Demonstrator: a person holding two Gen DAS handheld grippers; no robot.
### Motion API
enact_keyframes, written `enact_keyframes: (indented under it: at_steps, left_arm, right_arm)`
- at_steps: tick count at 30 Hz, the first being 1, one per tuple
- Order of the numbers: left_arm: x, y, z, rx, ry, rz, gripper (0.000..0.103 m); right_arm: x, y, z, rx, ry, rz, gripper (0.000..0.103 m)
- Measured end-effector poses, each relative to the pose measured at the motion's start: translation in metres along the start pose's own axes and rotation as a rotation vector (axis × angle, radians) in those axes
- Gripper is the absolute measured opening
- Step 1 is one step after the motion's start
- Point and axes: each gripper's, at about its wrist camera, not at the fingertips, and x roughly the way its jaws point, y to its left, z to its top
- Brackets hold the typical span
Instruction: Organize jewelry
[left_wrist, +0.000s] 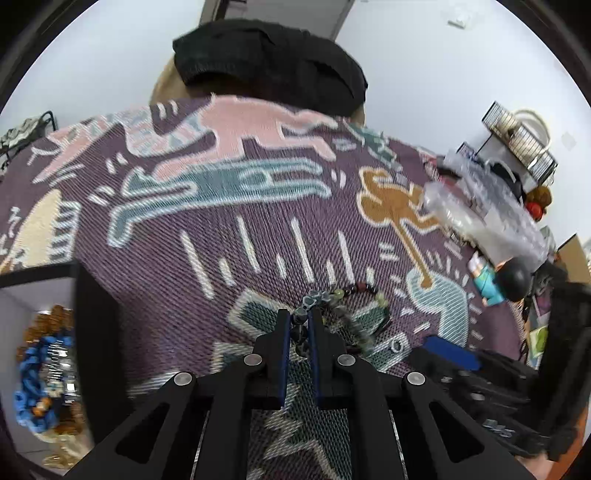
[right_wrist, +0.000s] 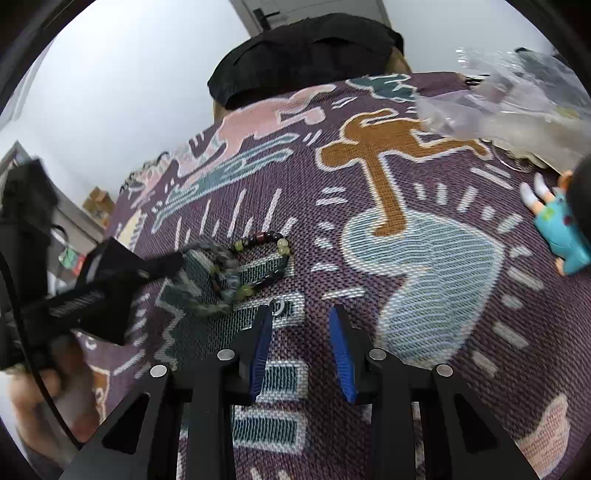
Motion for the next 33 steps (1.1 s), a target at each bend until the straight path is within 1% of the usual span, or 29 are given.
enact_keyframes:
  at_steps: [2, 5, 8, 10, 11, 12, 16, 20, 27, 33]
  left_arm:
    - [-0.013, 0.001, 0.003, 0.002, -0.026, -0.004, 0.010]
    - [-0.029, 0.003, 0.005, 0.002, -0.055, -0.014, 0.010]
    - [-0.042, 0.003, 0.005, 0.010, -0.082, -0.011, 0.010]
    - [-0.050, 0.004, 0.005, 0.012, -0.095, -0.012, 0.010]
    - [-0.054, 0.005, 0.005, 0.010, -0.103, -0.015, 0.010]
    - [-0.058, 0.006, 0.005, 0.009, -0.109, -0.017, 0.010]
    - [-0.074, 0.011, 0.004, 0.004, -0.138, -0.022, 0.010]
    - [-0.093, 0.016, 0.004, 0.004, -0.169, -0.019, 0.010]
    - [-0.125, 0.034, 0.002, -0.004, -0.220, 0.006, 0.010]
    - [-0.139, 0.058, -0.003, -0.044, -0.243, 0.019, 0.010]
  right_arm:
    - [0.002, 0.005, 0.003, -0.022, 0.003, -0.020, 0.033]
    - [0.007, 0.015, 0.006, -0.052, 0.022, -0.027, 0.033]
    - [0.011, 0.027, 0.006, -0.108, 0.037, -0.068, 0.033]
    - [0.014, 0.032, 0.007, -0.130, 0.044, -0.098, 0.026]
    - [0.015, 0.033, 0.007, -0.135, 0.049, -0.103, 0.018]
    - [0.016, 0.033, 0.007, -0.137, 0.054, -0.107, 0.015]
    - [0.018, 0.037, 0.008, -0.163, 0.058, -0.137, 0.015]
    - [0.019, 0.042, 0.009, -0.171, 0.054, -0.133, 0.014]
    - [-0.004, 0.057, 0.014, -0.184, -0.007, -0.128, 0.014]
    - [-0.023, 0.086, 0.021, -0.221, -0.059, -0.104, 0.014]
